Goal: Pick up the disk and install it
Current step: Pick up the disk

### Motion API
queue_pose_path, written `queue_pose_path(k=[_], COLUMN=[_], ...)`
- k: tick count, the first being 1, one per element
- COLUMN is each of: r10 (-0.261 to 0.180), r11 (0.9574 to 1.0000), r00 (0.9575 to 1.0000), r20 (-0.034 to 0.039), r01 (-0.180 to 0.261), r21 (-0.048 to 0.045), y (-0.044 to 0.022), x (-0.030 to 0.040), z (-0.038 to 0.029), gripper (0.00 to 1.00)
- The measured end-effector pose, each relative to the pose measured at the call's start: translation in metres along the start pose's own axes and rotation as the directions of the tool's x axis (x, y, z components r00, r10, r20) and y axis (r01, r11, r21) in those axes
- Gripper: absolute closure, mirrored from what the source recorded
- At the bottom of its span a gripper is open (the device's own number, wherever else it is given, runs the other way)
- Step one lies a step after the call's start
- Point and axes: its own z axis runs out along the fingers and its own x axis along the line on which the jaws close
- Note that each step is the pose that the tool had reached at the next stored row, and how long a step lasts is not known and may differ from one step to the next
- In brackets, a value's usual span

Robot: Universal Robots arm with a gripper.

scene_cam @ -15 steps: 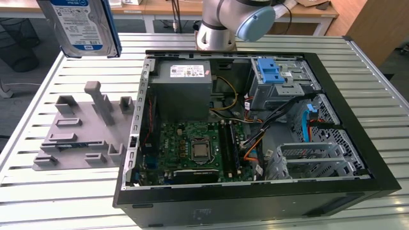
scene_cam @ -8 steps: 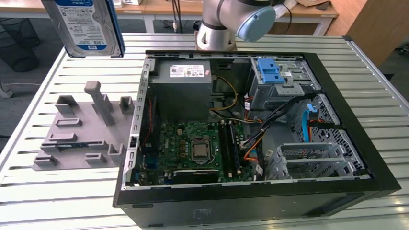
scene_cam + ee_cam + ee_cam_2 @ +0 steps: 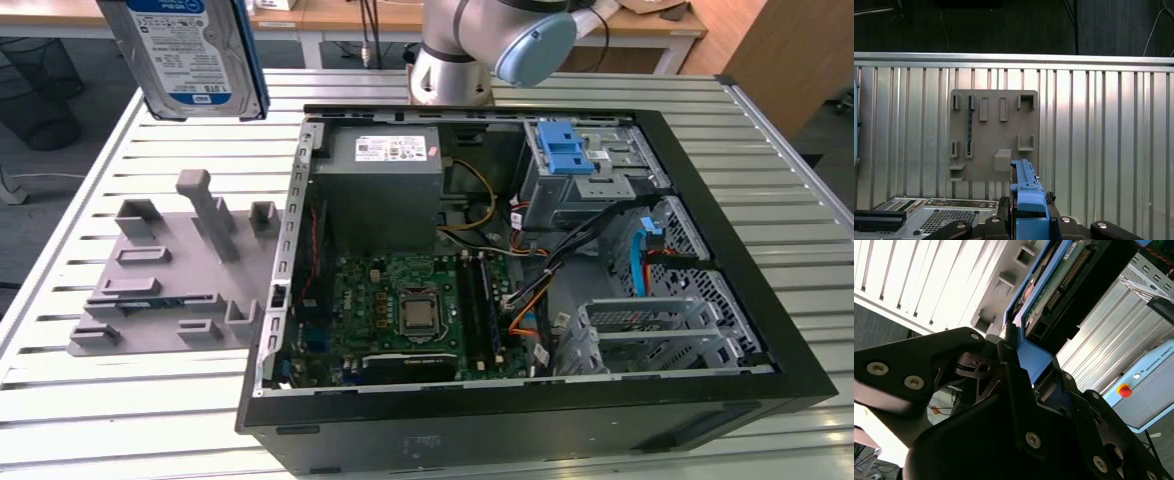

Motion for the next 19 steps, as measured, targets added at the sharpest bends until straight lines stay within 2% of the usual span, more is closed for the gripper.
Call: queue_pose_path(k=[14, 19], r10=[0.000, 0.000], r11=[1.0000, 1.0000], r00=[1.0000, 1.0000], r20=[0.0000, 0.0000], r01=[0.000, 0.000], r21=[0.0001, 0.0001], y=[-0.0128, -0.0150], x=[0.0001, 0.0039], z=[-0.0001, -0.0002], gripper=[0.64, 0.64])
